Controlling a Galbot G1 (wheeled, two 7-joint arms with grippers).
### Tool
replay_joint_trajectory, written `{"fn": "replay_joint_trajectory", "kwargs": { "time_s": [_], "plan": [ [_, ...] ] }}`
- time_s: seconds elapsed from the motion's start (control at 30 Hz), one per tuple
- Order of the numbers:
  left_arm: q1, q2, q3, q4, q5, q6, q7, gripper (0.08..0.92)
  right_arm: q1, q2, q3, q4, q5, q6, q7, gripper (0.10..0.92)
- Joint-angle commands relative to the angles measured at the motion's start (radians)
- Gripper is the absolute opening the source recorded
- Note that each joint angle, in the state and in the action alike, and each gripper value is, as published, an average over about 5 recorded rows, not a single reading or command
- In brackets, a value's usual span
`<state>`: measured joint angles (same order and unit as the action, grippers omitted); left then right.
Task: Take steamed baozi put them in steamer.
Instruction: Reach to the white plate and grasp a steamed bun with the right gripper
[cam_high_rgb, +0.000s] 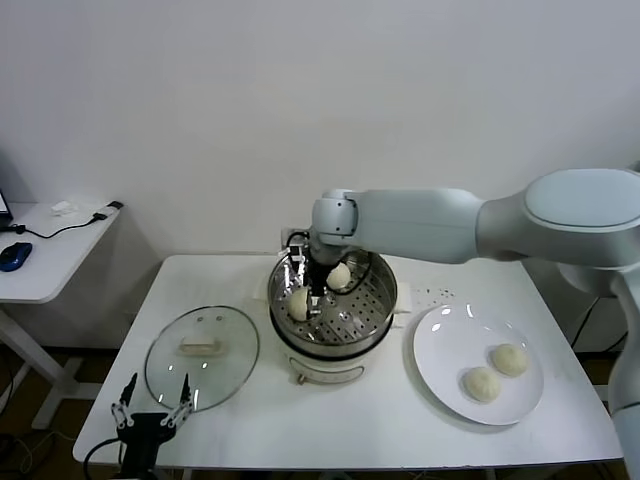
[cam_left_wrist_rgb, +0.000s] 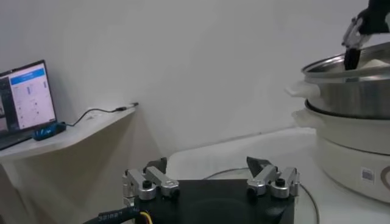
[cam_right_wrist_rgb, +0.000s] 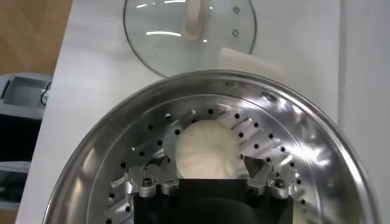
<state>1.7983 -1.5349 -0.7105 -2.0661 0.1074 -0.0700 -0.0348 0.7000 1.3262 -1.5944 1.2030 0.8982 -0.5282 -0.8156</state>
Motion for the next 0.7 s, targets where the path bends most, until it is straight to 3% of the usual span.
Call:
{"fn": "replay_joint_trajectory", "kwargs": {
  "time_s": [0.03, 0.3, 0.7],
  "plan": [
    [0.004, -0.002, 0.001, -0.002, 0.002, -0.001, -0.001, 0.823, 0.101, -0.113, 0.001, 0.052, -0.004, 0.029, -0.055, 0.823],
    [0.013, -0.003, -0.004, -0.010, 0.002, -0.003, -0.002, 0.823, 0.202, -0.372, -0.046, 0.195, -0.070, 0.131, -0.162, 0.823],
    [0.001, -0.003, -0.007, -0.008, 0.004, 0.006, 0.000, 0.823, 0.062, -0.803, 0.017, 0.388, -0.427, 0.196, -0.217, 0.823]
  ]
}}
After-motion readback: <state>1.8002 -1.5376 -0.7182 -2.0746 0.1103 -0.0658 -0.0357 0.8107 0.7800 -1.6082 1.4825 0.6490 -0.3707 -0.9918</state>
